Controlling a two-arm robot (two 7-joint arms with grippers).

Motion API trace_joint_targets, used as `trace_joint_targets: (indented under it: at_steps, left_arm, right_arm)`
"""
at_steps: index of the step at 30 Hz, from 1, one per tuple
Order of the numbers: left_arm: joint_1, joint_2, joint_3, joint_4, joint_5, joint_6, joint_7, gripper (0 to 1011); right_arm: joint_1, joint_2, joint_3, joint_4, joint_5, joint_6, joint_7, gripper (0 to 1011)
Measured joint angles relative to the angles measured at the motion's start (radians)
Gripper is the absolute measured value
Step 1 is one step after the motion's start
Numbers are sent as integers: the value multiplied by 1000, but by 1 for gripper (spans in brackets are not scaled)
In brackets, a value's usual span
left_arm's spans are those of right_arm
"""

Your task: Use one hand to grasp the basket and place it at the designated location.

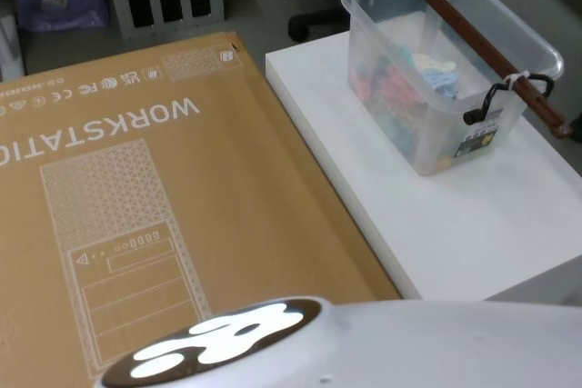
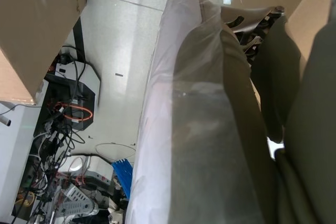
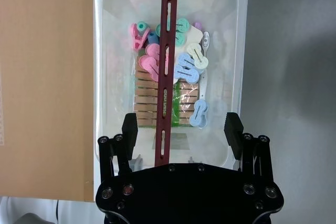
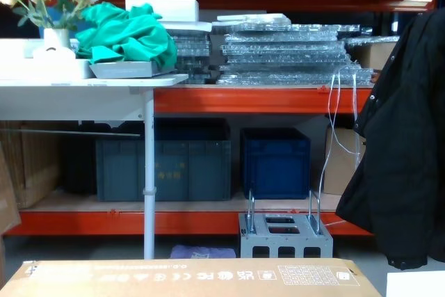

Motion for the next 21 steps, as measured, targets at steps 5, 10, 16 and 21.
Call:
trace_joint_targets:
  at_steps: [5,10,16,21]
  left_arm:
    - [0,0,0,0,0,0,0,0]
    - [0,0,0,0,0,0,0,0]
    - [0,0,0,0,0,0,0,0]
    - [0,0,0,0,0,0,0,0]
  right_arm:
    - [0,-1,0,0,0,0,0,1000]
    - [2,-19,7,20,4,-11,16,1000]
    - [26,-56,1,75,30,-48,62,1000]
    - [41,-73,-16,92,31,-55,76,1000]
